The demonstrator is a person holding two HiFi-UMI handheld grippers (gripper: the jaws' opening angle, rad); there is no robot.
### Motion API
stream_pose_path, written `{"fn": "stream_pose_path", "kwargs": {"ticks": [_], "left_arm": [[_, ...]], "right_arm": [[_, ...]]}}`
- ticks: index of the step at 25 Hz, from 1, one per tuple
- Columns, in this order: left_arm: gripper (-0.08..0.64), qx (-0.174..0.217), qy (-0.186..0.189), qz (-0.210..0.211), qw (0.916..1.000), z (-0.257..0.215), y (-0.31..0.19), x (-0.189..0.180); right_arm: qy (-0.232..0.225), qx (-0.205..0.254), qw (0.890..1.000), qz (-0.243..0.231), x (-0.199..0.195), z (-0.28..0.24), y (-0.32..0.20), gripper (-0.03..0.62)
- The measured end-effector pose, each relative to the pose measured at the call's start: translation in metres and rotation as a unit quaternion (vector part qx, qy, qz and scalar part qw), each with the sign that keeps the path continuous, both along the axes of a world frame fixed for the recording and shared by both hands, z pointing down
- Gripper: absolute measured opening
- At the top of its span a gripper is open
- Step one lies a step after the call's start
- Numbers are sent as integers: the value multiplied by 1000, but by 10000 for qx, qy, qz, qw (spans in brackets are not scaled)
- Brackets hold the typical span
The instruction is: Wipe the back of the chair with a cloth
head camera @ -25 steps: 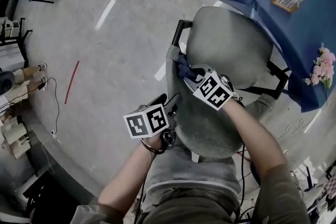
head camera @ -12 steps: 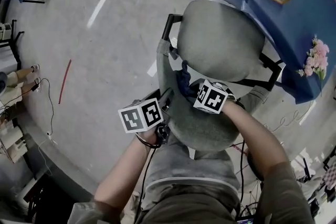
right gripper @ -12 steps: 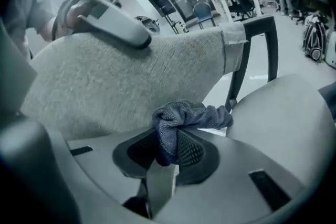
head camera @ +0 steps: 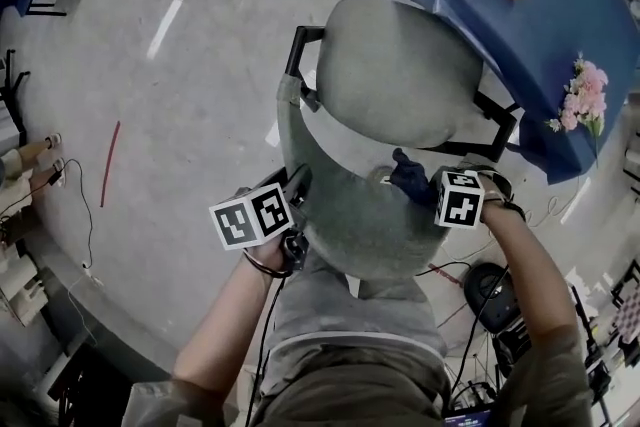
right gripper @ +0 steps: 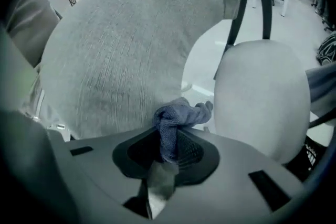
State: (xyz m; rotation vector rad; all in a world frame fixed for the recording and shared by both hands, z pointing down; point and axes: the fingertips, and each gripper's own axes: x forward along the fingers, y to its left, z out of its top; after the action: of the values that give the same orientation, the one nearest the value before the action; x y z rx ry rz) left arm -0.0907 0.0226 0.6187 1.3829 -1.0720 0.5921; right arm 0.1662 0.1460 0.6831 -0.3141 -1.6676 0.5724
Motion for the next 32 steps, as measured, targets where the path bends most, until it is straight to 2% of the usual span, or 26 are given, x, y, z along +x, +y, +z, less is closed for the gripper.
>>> {"fn": "stream_pose_path", "kwargs": {"ticks": [4,6,8,11,14,17,20,21,24,28,30,32], "left_arm": [[179,-17,7,139,9999,0,0,1],[181,-17,29,190,9998,0,1,1],[181,-21,47,187,9998,-1,1,2],[181,-2,90,171,9998,0,0,4],[181,-8,131,176,9998,0,1,4],[181,-7,152,197,9997,0,1,4],[184,20,165,234,9996,0,1,5],[184,21,169,232,9996,0,1,5],[186,48,184,187,9996,-1,1,5],[184,174,115,34,9998,-3,1,2],[184,195,153,-77,9997,-3,1,1],[184,205,198,-92,9996,-3,0,2]], "right_arm": [[719,186,9965,385,60,-10,-27,87],[818,168,9941,698,68,-10,-34,87],[670,-22,9927,1003,57,-5,-30,87],[276,-414,9921,1150,23,-1,-16,87],[-321,-1013,9844,1401,-33,-6,1,87],[-995,-1090,9783,1454,-91,-10,1,87],[-1596,-1137,9638,1808,-148,-20,-21,87],[-1730,-1044,9627,1802,-164,-21,-30,87],[-1994,-429,9683,1442,-198,-21,-58,87],[-2585,29,9492,1797,-233,-35,-107,87],[-2673,416,9443,1874,-241,-35,-125,89],[-2646,507,9367,2235,-245,-34,-134,90]]}}
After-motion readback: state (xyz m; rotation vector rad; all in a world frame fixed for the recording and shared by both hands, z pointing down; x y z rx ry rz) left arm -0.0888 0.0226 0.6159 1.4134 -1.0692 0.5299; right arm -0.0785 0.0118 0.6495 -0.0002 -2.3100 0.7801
